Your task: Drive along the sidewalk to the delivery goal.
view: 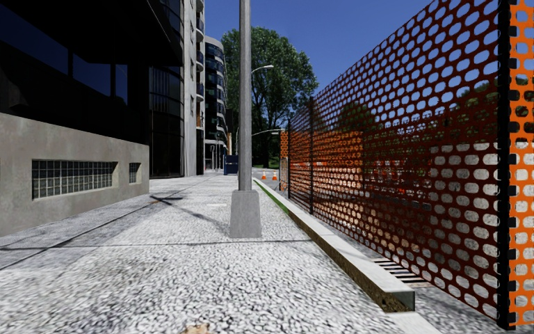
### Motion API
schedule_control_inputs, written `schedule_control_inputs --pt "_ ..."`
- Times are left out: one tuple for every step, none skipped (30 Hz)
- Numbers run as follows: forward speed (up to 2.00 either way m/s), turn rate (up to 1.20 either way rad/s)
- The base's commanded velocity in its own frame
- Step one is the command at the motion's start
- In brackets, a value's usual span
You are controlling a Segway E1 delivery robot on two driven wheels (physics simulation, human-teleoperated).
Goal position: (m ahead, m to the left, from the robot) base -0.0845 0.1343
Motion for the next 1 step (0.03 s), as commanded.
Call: schedule_control_inputs --pt "0.0 0.0"
